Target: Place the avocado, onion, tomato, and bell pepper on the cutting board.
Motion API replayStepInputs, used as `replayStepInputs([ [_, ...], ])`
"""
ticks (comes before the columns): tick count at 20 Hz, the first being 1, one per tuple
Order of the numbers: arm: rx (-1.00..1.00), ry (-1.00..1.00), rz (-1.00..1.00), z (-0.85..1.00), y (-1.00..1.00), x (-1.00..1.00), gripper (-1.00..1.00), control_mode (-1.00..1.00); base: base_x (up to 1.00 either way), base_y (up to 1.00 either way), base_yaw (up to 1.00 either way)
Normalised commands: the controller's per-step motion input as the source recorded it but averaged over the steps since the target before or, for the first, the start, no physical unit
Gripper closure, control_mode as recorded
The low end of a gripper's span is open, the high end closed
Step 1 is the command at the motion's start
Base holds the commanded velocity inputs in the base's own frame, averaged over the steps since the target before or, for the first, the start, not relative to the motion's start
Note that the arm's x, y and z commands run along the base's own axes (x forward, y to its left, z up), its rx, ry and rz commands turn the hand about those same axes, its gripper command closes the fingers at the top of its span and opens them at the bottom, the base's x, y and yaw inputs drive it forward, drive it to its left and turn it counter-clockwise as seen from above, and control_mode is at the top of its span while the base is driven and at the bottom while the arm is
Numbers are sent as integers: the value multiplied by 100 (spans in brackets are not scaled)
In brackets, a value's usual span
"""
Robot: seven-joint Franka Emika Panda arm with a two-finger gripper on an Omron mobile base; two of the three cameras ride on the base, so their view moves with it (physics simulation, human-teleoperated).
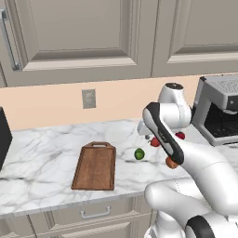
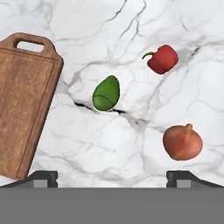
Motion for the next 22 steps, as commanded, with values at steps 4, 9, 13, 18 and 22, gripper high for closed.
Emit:
replayStepInputs([
  [4, 0, 0, -1, -35, 6, 0, -100, -100, 0, 0, 0],
  [9, 0, -1, -1, -29, 2, 5, -100, -100, 0, 0, 0],
  [13, 0, -1, 0, -21, 1, 7, -100, -100, 0, 0, 0],
  [18, 0, 0, 0, -18, 1, 13, -100, -100, 0, 0, 0],
  [22, 0, 0, 0, -14, 0, 15, -100, -100, 0, 0, 0],
])
